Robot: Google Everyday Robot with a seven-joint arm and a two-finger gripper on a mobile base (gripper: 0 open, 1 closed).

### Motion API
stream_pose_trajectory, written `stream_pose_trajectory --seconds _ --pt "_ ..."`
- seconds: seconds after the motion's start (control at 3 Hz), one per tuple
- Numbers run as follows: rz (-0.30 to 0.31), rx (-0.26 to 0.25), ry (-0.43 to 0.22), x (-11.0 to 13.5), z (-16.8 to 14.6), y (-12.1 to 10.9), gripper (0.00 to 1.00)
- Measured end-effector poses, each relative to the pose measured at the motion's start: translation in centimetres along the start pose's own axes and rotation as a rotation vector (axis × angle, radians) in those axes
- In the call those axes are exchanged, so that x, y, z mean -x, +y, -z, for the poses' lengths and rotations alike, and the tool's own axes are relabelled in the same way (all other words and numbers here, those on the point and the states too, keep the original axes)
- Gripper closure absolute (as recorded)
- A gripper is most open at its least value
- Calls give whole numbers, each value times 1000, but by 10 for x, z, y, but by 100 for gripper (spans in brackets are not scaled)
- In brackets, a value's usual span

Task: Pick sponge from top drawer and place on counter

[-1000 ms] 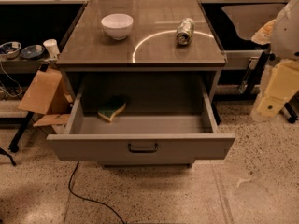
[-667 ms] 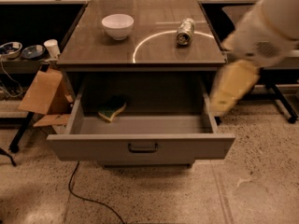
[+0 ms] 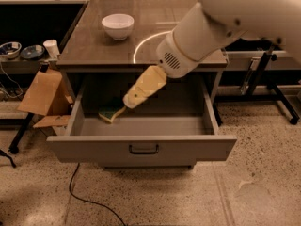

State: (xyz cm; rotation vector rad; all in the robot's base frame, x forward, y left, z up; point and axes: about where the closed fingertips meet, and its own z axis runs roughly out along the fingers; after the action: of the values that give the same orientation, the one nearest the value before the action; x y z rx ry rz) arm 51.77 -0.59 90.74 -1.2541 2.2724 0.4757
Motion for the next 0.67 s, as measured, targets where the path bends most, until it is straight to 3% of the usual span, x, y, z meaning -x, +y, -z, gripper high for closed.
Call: stream_pose_trajectory --seconds 0.33,0.67 --pt "-177 0 -123 51 -58 2 0" --pt "-219 -17 -165 60 -52 -3 0"
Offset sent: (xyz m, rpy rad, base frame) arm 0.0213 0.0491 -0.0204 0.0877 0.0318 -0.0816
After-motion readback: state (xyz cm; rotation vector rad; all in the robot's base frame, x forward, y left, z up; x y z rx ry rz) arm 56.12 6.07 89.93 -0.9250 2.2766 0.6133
